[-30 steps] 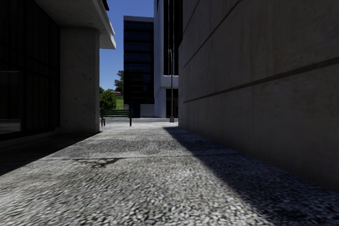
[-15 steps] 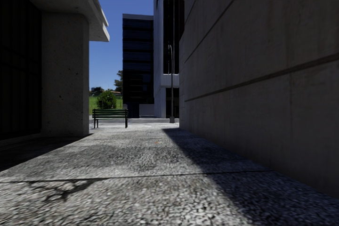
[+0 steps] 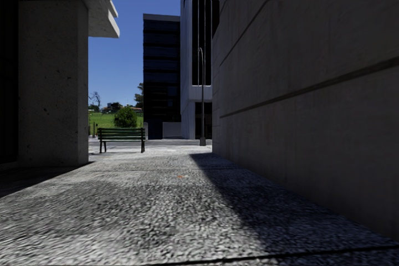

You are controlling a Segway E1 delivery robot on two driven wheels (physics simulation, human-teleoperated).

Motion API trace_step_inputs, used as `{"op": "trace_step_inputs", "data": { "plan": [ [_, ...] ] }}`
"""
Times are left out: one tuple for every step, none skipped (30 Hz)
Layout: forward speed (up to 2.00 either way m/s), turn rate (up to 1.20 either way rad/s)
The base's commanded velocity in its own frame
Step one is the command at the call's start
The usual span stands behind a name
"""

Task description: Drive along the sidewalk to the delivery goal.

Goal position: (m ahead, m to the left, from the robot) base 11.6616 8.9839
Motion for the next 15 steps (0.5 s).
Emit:
{"op": "trace_step_inputs", "data": {
  "plan": [
    [2.00,0.00],
    [2.00,0.00],
    [2.00,0.00],
    [2.00,0.00],
    [2.00,0.00],
    [2.00,0.00],
    [2.00,0.00],
    [2.00,0.00],
    [2.00,0.00],
    [2.00,0.00],
    [2.00,0.00],
    [2.00,0.00],
    [2.00,0.00],
    [2.00,0.00],
    [2.00,0.00]
  ]
}}
